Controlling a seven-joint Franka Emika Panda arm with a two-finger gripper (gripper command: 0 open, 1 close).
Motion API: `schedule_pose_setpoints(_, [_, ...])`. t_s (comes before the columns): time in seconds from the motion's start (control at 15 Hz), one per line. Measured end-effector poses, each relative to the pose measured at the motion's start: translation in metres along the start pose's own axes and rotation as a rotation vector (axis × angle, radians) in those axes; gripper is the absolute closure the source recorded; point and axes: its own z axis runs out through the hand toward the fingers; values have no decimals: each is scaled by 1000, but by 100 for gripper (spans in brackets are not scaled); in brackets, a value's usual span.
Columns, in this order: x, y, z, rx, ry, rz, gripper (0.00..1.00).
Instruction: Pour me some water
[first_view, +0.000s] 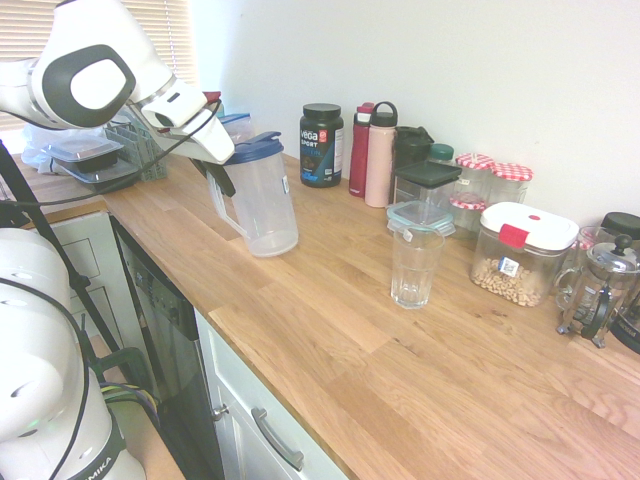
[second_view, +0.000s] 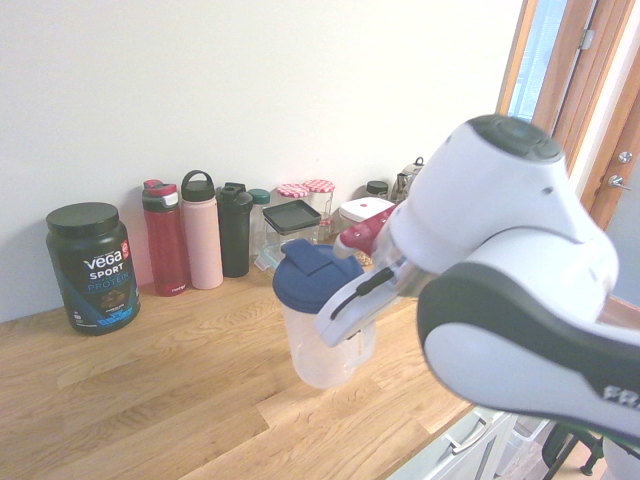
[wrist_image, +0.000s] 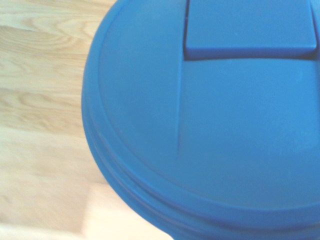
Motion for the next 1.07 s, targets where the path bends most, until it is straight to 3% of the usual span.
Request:
schedule_pose_setpoints(0.2, [3, -40, 1, 43, -33, 14, 100])
schedule_pose_setpoints(0.4, [9, -63, 23, 26, -102, 61, 100])
schedule_pose_setpoints(0.67, [38, -81, 53, 47, -167, 136, 100])
schedule_pose_setpoints(0.93, [42, -86, 58, 52, -179, 131, 100])
schedule_pose_setpoints(1.0, [40, -88, 58, 46, -172, 124, 0])
schedule_pose_setpoints(1.07, [39, -90, 58, 38, -164, 123, 0])
